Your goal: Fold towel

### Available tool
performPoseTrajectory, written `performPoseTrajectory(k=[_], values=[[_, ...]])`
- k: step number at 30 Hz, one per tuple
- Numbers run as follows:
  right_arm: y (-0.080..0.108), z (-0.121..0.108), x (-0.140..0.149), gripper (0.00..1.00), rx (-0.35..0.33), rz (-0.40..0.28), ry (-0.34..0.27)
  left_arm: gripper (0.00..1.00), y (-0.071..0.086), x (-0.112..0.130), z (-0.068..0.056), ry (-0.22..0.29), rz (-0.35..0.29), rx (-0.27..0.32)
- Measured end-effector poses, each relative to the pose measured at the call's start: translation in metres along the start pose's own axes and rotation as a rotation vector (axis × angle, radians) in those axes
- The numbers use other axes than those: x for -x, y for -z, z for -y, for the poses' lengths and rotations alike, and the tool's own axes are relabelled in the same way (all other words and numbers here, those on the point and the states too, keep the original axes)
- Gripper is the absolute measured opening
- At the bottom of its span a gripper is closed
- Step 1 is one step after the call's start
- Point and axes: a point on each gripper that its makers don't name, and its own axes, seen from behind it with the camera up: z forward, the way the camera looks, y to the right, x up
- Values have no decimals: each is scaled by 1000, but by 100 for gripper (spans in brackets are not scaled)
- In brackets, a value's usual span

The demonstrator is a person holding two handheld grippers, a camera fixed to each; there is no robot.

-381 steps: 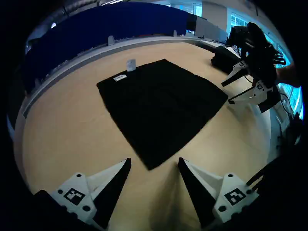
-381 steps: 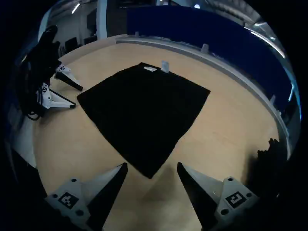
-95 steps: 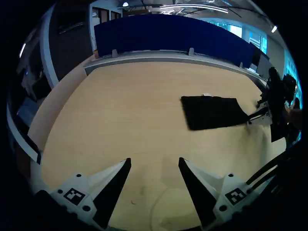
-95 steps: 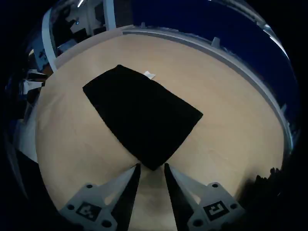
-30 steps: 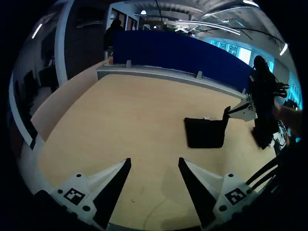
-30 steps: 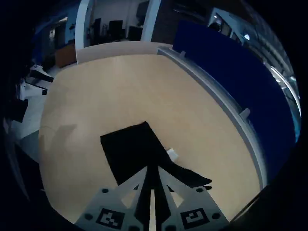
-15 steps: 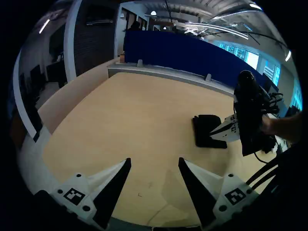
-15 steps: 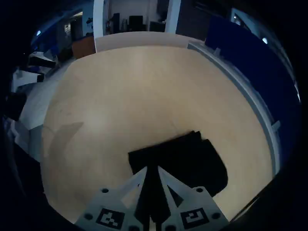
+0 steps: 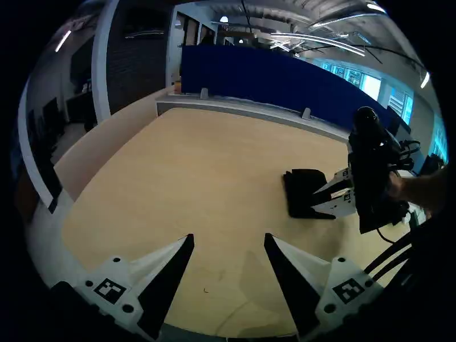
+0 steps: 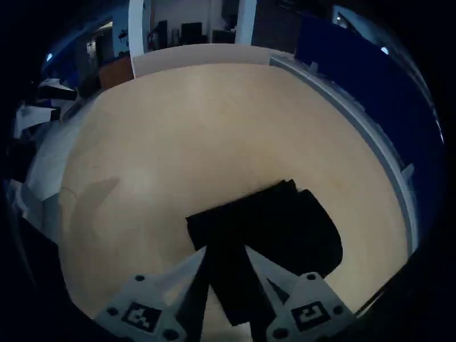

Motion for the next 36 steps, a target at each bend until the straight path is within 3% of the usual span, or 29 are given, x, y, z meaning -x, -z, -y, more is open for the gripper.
performPoseTrajectory(k=[2, 4, 21, 36], values=[[4, -3, 0, 65, 13, -6, -10, 91, 0, 0, 0, -3, 0, 1], [8, -8, 2, 69, 31, -8, -22, 91, 1, -1, 0, -3, 0, 1], [41, -13, 52, 71, 87, 24, -114, 91, 1, -4, 0, 3, -5, -2], [46, -6, 89, 69, 100, 65, -178, 91, 3, -3, -8, 2, -6, 6]])
